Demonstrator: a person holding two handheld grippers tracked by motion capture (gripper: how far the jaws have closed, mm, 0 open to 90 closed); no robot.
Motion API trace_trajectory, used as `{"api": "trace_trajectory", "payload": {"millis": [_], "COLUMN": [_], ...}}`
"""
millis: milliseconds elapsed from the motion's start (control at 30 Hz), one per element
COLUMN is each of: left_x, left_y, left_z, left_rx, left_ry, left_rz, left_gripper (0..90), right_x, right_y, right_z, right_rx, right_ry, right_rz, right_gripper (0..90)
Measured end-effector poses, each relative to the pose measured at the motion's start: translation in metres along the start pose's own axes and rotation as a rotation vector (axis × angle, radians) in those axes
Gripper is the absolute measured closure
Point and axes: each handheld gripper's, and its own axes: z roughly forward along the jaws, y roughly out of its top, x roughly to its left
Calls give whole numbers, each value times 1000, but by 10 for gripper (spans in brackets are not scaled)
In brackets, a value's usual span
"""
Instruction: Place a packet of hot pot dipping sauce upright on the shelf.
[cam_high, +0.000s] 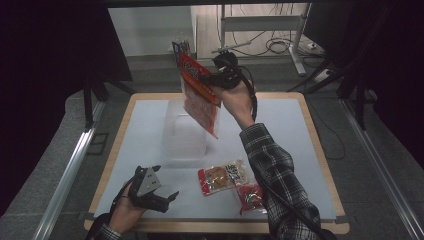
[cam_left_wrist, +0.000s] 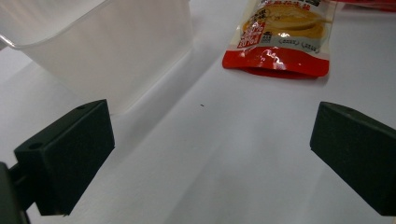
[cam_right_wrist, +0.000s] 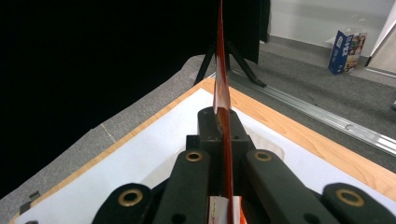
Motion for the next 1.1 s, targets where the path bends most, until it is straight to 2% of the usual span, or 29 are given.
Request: {"api": "trace_trajectory", "payload": {"millis": [333,533,767,833,867,900,1033,1100], "left_x": [0,0,0,0,0,-1,-1,-1], "left_y": [0,0,0,0,0,0,0,1], "left_z": [-1,-1,-1,-1,-1,0,0,0], "left_rx": [-4,-4,0,0,1,2,5,8], "left_ry": [-1,-1,0,0,1,-2,0,-2], "left_rz": [2,-1,7,8,8,3,9,11], "left_gripper": [0,0,0,0,0,0,0,0], "right_x": [9,11,8,6,6,4,0,-2], "right_y": [13,14,3,-5,-5,-12,-18,-23], "right_z": [27,47,70,81,81,88,95,100], "right_rx": [-11,4,38,70,70,86,82,102], "right_ry": [-3,-12,-11,-12,-12,-23,1,-11], "right_rz": [-3,-11,-3,-2,-2,-15,8,-16], "right_gripper": [885,885,885,884,884,884,884,882]}}
